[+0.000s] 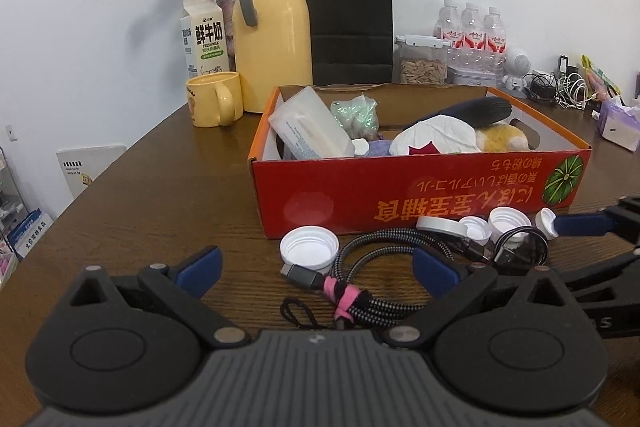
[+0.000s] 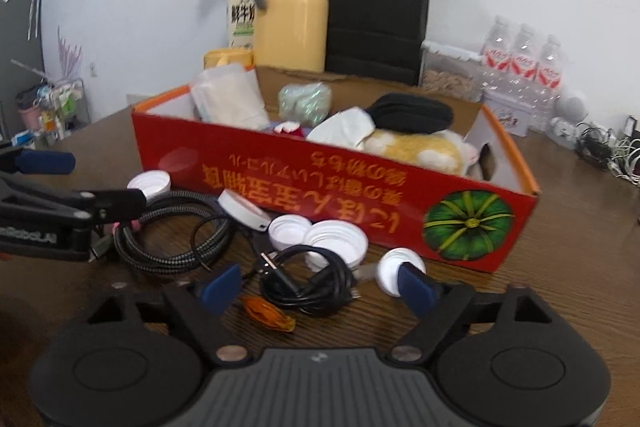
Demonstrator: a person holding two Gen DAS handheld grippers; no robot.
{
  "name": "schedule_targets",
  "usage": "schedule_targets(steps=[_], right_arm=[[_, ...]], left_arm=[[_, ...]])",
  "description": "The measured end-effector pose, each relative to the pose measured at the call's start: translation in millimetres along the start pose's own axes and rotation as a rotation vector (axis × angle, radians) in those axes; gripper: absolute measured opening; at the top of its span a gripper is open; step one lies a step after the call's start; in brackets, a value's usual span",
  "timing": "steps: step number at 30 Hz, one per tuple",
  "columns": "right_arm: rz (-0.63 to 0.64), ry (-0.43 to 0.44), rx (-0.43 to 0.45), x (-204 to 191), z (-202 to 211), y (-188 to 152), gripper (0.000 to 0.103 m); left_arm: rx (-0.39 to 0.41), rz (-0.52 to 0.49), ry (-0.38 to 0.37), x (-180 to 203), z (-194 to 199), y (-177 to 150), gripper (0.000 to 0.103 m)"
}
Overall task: Organize objects
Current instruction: 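Move both tools back toward the bottle caps and cables beside the box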
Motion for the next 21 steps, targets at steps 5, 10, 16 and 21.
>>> schedule_targets(steps=[5, 10, 16, 21], right_arm=[[-0.002, 0.023, -0.018, -3, -9, -2, 0.071], [-0.004, 0.034, -0.002, -4, -7, -4, 0.057], [-0.019, 0.035, 0.041, -2, 2, -3, 0.05], [-0.034, 0.039, 0.092, 1, 11, -4, 0.048]], left_arm=[[-0.012, 0.019, 0.005, -5, -1, -3, 0.103], [-0.02, 0.028, 0.005, -7, -2, -7, 0.103], [-0.025, 0.031, 0.007, -8, -2, -9, 0.103], [-0.029, 0.025, 0.002, -7, -1, -10, 0.103]])
Point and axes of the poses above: each gripper's, at about its wrist camera, not at the fingertips, and z roughly against the way its jaws point, x to its right, y to its top, the point moved 3 cm from there along -z, roughly the way its jaws point, and after that the axes turned 4 degrees about y, right-handed, at the moved point
